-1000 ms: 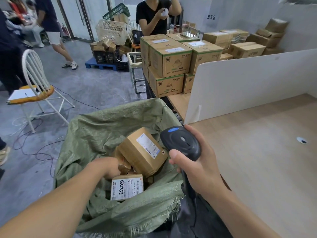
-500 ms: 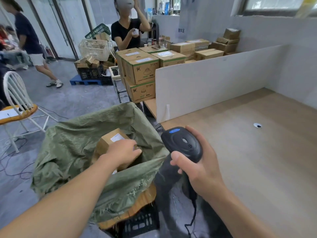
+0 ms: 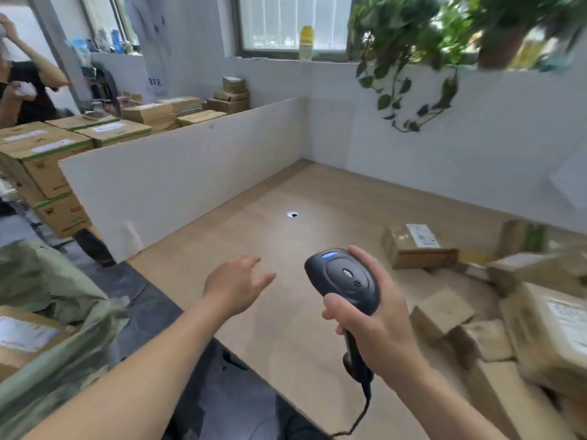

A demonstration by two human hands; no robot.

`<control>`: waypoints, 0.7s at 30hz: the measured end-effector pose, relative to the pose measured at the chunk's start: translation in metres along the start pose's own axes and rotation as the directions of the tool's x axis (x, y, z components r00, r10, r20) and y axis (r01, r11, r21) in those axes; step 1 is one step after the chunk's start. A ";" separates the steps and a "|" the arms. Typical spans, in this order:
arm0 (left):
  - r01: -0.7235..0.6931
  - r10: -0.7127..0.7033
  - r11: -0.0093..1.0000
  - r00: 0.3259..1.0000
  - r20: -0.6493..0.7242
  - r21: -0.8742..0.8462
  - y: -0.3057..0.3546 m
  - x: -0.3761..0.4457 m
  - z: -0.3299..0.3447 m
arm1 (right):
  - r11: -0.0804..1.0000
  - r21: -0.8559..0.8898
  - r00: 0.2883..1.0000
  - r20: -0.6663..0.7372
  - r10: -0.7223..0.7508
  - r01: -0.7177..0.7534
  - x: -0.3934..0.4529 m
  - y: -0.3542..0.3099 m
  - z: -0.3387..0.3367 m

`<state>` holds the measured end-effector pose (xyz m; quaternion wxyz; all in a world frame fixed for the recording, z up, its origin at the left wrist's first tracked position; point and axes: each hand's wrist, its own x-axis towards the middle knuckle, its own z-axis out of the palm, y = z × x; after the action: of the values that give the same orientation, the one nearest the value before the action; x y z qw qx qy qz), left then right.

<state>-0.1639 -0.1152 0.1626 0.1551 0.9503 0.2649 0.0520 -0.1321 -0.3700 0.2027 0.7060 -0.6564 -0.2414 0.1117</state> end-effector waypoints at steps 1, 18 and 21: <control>-0.031 0.031 1.000 1.000 0.002 -0.003 0.017 0.006 0.006 | 1.000 -0.015 0.999 -0.034 -0.005 0.004 0.000 0.000 -0.015; -0.537 0.568 0.823 0.779 0.264 -0.187 0.273 0.111 0.165 | 0.979 -0.130 0.792 -0.609 0.044 -0.155 -0.002 0.024 -0.184; -0.556 0.587 0.808 0.726 0.358 -0.197 0.301 0.122 0.200 | 0.975 -0.103 0.732 -0.677 0.077 -0.199 0.000 0.033 -0.195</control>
<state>0.1226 -0.3495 0.0719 0.2187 0.9684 -0.0805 -0.0891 -0.0317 -0.5367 0.1662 0.6770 -0.7259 0.0689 -0.0996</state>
